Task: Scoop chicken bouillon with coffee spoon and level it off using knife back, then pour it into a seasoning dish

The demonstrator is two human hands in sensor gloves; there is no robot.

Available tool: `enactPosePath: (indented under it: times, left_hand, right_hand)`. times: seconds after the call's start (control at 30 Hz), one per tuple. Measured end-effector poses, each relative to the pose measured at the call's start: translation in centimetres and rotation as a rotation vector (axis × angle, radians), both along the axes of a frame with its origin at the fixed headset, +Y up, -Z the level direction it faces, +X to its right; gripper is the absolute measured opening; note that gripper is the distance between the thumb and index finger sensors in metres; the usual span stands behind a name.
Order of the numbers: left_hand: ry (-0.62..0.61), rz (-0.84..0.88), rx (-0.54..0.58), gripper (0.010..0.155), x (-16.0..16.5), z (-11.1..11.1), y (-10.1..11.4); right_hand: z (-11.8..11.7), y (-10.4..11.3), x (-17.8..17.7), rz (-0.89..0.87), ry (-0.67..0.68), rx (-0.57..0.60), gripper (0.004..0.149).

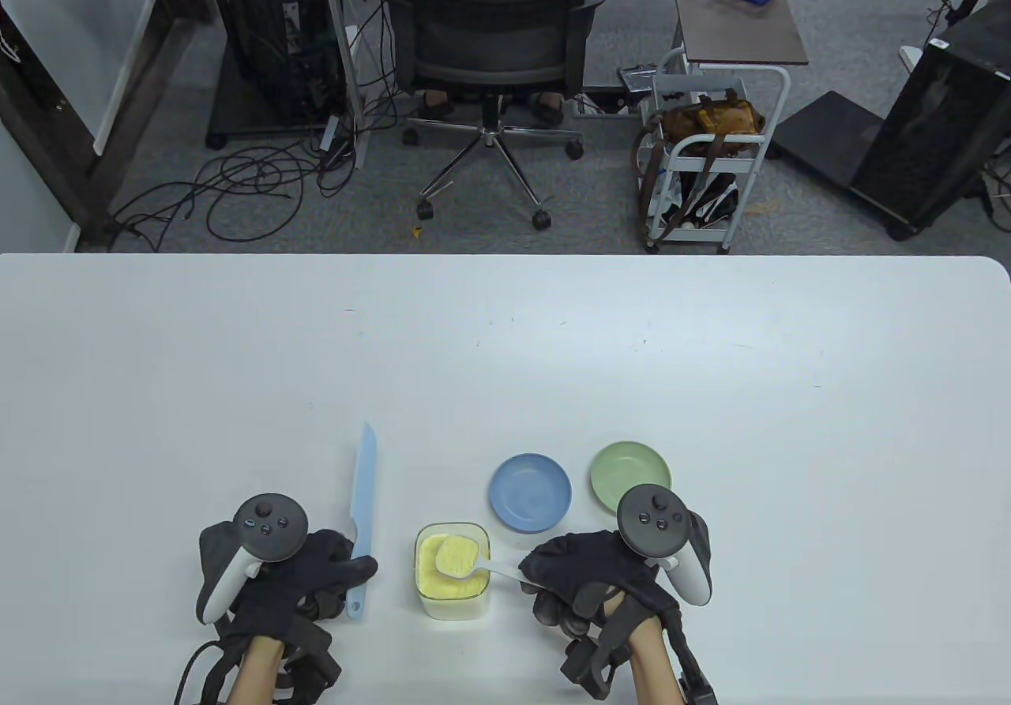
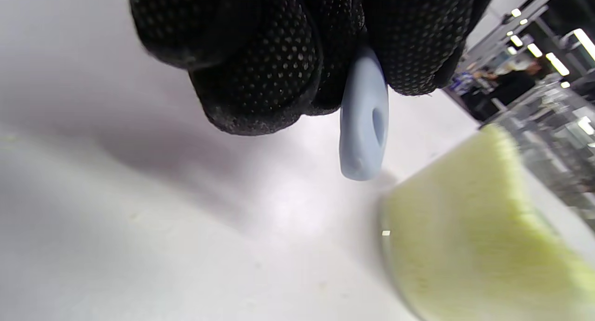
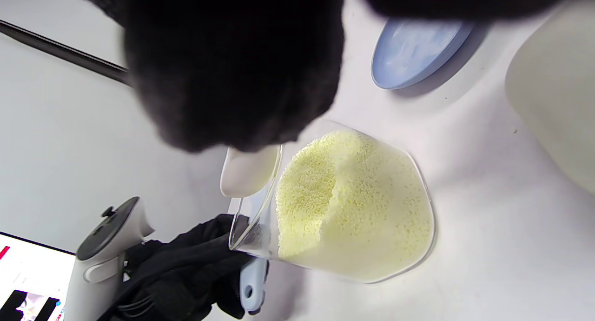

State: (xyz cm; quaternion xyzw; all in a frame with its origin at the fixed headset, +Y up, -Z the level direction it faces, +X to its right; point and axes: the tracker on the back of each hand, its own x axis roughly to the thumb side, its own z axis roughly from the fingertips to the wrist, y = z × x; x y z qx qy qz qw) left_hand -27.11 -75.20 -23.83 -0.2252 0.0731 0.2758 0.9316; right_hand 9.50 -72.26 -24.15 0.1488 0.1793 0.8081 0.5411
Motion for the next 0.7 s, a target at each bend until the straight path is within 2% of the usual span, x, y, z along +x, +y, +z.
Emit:
enactPosePath:
  times: [0.27,0.37,0.5,0.7]
  left_hand:
    - [0.009,-0.162,-0.099,0.048,0.1,-0.7,-2.3]
    - [0.012,-0.168,-0.091,0.048,0.1,-0.7,-2.4]
    - [0.013,-0.299,-0.046,0.05,0.2,-0.6,-2.2]
    - [0.006,-0.399,0.033,0.06,0.9,-0.1,-1.4]
  right_hand:
    - [0.0,0.0,-0.1,0.0,0.009,0.002,0.038]
    - [0.0,0.1,-0.2,0.001,0.013,0.007,0.038]
    - [0.0,0.1,-0.2,0.0,0.011,0.008,0.038]
    - [0.0,0.1,-0.2,-0.004,0.012,0.008,0.038]
